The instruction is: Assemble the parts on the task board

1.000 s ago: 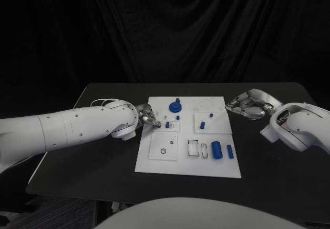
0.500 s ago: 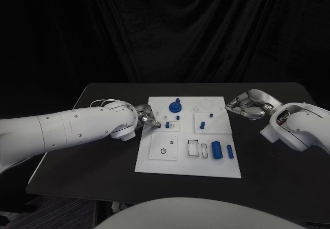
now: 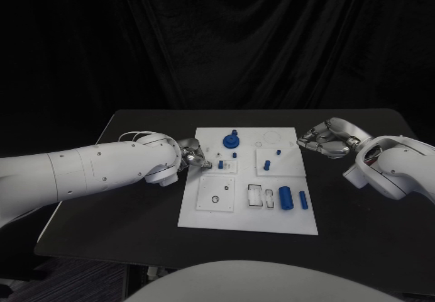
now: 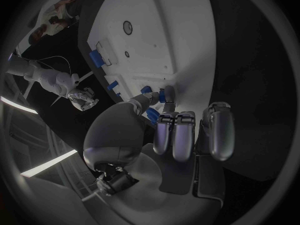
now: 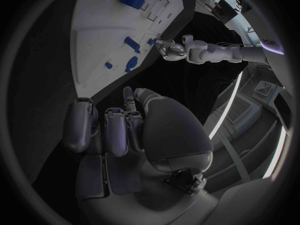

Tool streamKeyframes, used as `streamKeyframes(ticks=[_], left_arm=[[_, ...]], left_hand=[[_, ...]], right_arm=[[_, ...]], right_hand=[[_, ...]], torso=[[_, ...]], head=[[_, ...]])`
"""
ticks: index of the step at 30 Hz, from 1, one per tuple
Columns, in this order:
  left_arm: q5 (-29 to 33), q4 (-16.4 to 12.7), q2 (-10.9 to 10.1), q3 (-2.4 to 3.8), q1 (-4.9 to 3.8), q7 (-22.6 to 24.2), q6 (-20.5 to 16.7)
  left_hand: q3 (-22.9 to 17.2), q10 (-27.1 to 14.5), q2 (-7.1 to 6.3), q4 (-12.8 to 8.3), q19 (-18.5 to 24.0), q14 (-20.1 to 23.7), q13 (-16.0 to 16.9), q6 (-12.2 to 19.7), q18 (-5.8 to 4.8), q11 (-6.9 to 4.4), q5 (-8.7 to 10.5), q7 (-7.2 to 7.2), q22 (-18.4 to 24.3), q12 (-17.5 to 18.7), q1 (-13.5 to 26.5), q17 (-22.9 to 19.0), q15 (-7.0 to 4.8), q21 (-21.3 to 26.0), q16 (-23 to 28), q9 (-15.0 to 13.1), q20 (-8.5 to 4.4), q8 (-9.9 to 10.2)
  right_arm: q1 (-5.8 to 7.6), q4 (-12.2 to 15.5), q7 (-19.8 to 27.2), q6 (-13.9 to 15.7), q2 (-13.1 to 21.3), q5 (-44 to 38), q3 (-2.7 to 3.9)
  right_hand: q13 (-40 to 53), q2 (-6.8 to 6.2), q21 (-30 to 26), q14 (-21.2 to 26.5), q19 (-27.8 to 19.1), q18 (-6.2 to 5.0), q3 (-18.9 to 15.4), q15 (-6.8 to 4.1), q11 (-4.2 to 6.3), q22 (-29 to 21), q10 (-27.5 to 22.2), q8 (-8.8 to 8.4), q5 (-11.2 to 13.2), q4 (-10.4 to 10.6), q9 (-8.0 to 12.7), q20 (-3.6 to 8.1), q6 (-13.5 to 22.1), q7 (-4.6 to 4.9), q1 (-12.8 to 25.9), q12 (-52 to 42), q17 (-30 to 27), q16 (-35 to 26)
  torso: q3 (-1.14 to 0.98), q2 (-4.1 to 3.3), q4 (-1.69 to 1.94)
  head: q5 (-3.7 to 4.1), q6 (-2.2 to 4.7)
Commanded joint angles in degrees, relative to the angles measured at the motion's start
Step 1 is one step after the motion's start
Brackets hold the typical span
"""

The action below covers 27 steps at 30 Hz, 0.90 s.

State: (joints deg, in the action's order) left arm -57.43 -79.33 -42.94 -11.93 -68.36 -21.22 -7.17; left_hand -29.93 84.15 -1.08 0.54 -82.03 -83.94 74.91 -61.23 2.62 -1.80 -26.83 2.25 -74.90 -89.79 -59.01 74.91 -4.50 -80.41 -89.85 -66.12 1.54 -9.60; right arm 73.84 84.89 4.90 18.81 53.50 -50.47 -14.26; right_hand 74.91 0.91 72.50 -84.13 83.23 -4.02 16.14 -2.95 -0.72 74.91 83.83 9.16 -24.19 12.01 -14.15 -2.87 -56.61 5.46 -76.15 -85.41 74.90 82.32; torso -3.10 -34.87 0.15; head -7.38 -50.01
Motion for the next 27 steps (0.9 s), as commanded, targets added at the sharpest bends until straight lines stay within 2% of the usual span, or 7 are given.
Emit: streamKeyframes(ticks=[1, 20, 22, 24, 27], left_arm=[[-0.21, -0.19, -0.09, -0.17, 0.36, -0.01, 1.73], [-0.21, -0.05, -0.02, -0.17, 0.40, -0.03, 2.06], [-0.21, 0.06, 0.08, -0.17, 0.41, 0.00, 2.18], [-0.21, 0.14, 0.14, -0.17, 0.41, 0.01, 2.29], [-0.21, 0.31, 0.27, -0.17, 0.41, -0.05, 2.45]], left_hand=[[-0.64, 5.85, -0.27, -0.55, 0.42, -6.06, 15.09, -0.05, 0.75, -0.32, 0.36, -0.50, -5.57, -0.21, 0.02, 15.09, -0.42, 0.35, -0.15, -0.08, 0.03, -0.21], [-0.41, 5.85, -0.11, -0.08, 0.41, -6.06, 15.09, -0.18, 0.75, -0.30, 1.13, -0.50, -5.61, -0.21, 0.51, 15.09, -0.39, 0.38, -0.15, -0.05, 0.06, -0.24], [-0.23, 5.85, -0.11, 0.18, 0.46, -6.06, 15.09, -0.20, 0.77, -0.29, 1.44, -0.50, -5.57, -0.21, 0.79, 15.09, -0.38, 0.46, -0.15, -0.03, 0.07, -0.23], [0.11, 5.85, 0.01, 0.64, 0.54, -6.06, 15.09, -0.21, 0.80, -0.31, 2.76, -0.54, -5.51, -0.21, 1.16, 15.09, -0.38, 0.60, -0.15, 0.04, 0.10, -0.19], [0.26, 5.85, 0.05, 0.84, 0.59, -6.06, 15.09, -0.18, 0.82, -0.30, 3.17, -0.53, -5.47, -0.21, 1.32, 15.09, -0.37, 0.68, -0.15, 0.08, 0.10, -0.15]], right_arm=[[-0.18, -0.02, -1.16, -0.52, -0.01, -0.21, 0.05], [-0.24, -0.11, -1.44, -0.97, -0.12, -0.21, 0.05], [-0.26, -0.12, -1.45, -1.02, -0.18, -0.21, 0.05], [-0.26, -0.12, -1.45, -1.05, -0.21, -0.21, 0.05], [-0.27, -0.11, -1.49, -1.11, -0.21, -0.21, 0.05]], right_hand=[[6.35, -0.17, -0.31, -2.77, 0.13, -0.21, 0.00, -0.17, -0.15, 5.66, -0.44, -0.15, -0.37, -0.48, -0.07, -0.08, 0.11, 0.13, -0.61, 0.38, 2.78, -0.24], [6.30, -0.14, -0.40, -2.75, 0.11, -0.22, 0.19, -0.16, -0.16, 5.63, -0.47, -0.20, -0.54, -0.73, -0.07, -0.09, 0.22, 0.16, -0.76, 0.41, 2.73, -0.28], [6.29, -0.14, -0.42, -2.74, 0.11, -0.22, 0.20, -0.16, -0.16, 5.62, -0.48, -0.20, -0.54, -0.74, -0.07, -0.09, 0.22, 0.16, -0.76, 0.42, 2.71, -0.29], [6.24, -0.13, -0.50, -2.72, 0.08, -0.24, 0.24, -0.16, -0.17, 5.58, -0.52, -0.21, -0.58, -0.79, -0.07, -0.09, 0.25, 0.17, -0.79, 0.45, 2.63, -0.34], [6.19, -0.12, -0.60, -2.71, 0.04, -0.26, 0.29, -0.15, -0.18, 5.53, -0.56, -0.23, -0.63, -0.86, -0.06, -0.10, 0.28, 0.18, -0.83, 0.48, 2.61, -0.35]], torso=[[-0.03, -0.01, 0.00], [-0.02, 0.04, -0.03], [-0.01, 0.04, -0.05], [0.00, 0.03, -0.03], [0.00, 0.01, -0.01]], head=[[0.05, 0.01], [0.13, 0.01], [0.10, 0.01], [0.13, 0.01], [0.15, 0.01]])
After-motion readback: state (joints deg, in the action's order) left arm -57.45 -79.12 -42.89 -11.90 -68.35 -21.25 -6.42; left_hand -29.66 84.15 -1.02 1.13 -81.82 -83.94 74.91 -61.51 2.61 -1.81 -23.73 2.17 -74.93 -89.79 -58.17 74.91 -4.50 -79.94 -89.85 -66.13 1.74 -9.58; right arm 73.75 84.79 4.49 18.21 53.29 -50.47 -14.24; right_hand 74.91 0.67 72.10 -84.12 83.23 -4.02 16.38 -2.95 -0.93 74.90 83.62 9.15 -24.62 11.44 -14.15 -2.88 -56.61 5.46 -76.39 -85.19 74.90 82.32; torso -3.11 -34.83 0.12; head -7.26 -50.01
